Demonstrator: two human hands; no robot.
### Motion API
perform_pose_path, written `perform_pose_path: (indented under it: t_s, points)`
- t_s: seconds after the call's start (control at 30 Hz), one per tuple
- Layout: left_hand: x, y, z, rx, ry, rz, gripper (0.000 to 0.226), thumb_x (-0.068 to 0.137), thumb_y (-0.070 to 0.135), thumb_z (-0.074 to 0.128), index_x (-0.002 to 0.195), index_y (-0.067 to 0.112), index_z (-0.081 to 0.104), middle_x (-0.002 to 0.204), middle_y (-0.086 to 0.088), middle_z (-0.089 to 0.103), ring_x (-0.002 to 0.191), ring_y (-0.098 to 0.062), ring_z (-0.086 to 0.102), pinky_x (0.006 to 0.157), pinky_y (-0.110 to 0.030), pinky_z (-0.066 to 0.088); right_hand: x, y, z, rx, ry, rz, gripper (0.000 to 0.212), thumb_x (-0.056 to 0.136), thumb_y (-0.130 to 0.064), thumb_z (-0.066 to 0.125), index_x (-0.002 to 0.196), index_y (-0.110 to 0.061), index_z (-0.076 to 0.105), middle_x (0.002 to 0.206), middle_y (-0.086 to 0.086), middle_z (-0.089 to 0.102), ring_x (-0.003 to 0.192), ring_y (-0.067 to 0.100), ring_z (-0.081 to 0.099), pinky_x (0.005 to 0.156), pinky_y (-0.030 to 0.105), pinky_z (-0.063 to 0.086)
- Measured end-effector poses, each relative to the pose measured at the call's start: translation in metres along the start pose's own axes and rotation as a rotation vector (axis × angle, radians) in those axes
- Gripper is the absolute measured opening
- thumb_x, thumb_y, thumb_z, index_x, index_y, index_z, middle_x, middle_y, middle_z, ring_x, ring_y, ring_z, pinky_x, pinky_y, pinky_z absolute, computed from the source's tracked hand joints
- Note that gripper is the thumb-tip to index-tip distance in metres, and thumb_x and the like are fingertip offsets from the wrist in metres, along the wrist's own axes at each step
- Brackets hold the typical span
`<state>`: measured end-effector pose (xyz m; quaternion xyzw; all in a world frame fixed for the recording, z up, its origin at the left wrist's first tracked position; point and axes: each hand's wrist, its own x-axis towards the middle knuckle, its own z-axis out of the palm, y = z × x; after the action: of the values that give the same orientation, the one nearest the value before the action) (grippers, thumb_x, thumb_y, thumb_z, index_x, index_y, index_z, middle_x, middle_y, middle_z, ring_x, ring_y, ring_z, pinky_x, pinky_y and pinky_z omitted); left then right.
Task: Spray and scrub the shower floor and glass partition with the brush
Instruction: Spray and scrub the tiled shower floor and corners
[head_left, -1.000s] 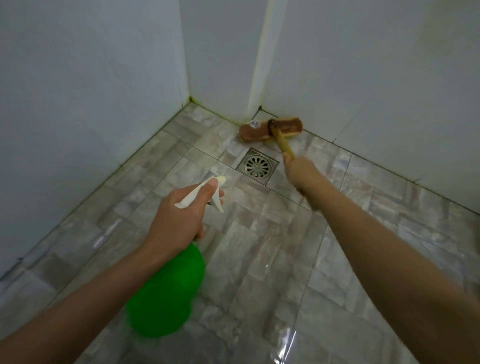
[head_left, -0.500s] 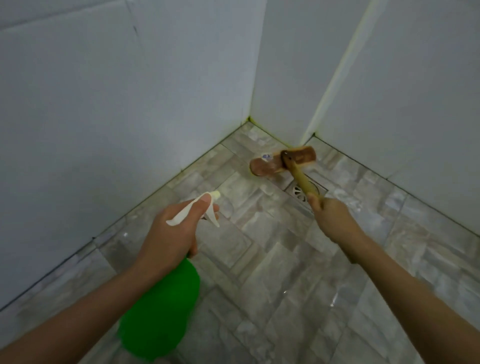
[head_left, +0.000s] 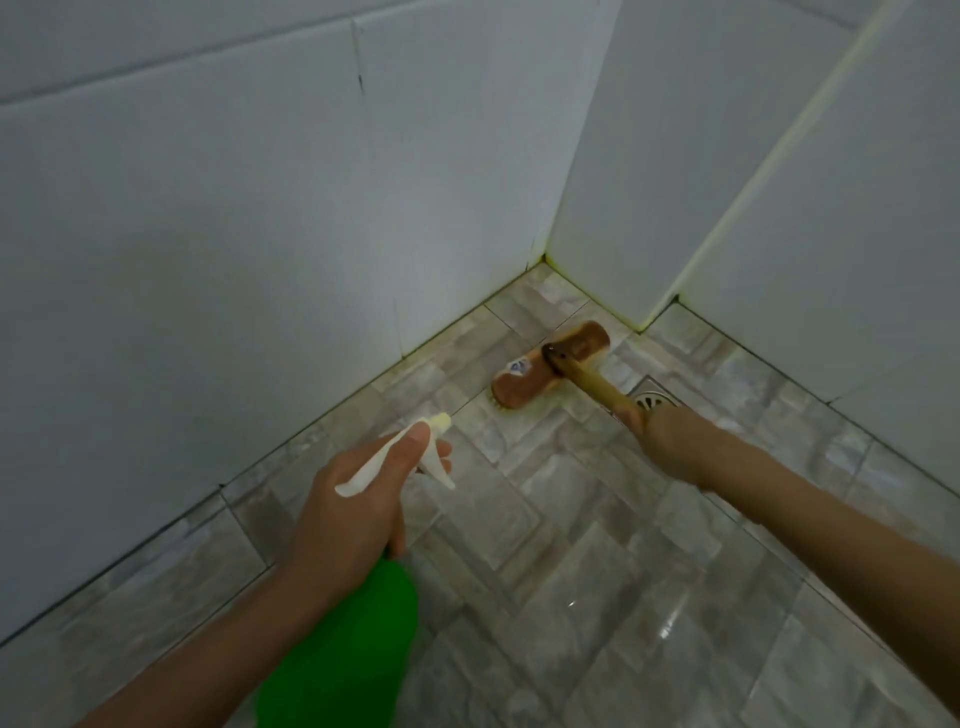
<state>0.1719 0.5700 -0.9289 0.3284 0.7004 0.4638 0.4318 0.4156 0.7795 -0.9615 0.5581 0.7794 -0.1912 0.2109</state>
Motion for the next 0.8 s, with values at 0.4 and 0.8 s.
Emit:
perform_pose_path:
  t_s: [0.4,0.8]
  points:
    - [-0.008,-0.009,-0.004,-0.024,0.001,0.017,0.052,0.084,0.076,0.049,0.089,0.035,0.081,0.092,-0.023,0.075,0.041,-0.023,0.049,0.043,-0.028,0.045,-0.028,0.004,0.018,0.114,0.005,0.022,0.039,0.105,-0.028,0.020,0.121,-0.008,0.049,0.075,0.006,0.050,0.069,0.028,0.060,0.066,0.035,0.048]
    - [-0.024,-0.019,-0.010,0.025,0.011,0.044,0.053,0.080,0.077,0.045,0.090,0.038,0.081,0.090,-0.022,0.076,0.039,-0.022,0.052,0.043,-0.025,0.044,-0.011,-0.026,0.008,0.160,0.038,-0.007,0.036,0.105,-0.014,0.021,0.135,-0.007,0.040,0.081,0.013,0.054,0.071,0.028,0.060,0.058,0.036,0.052]
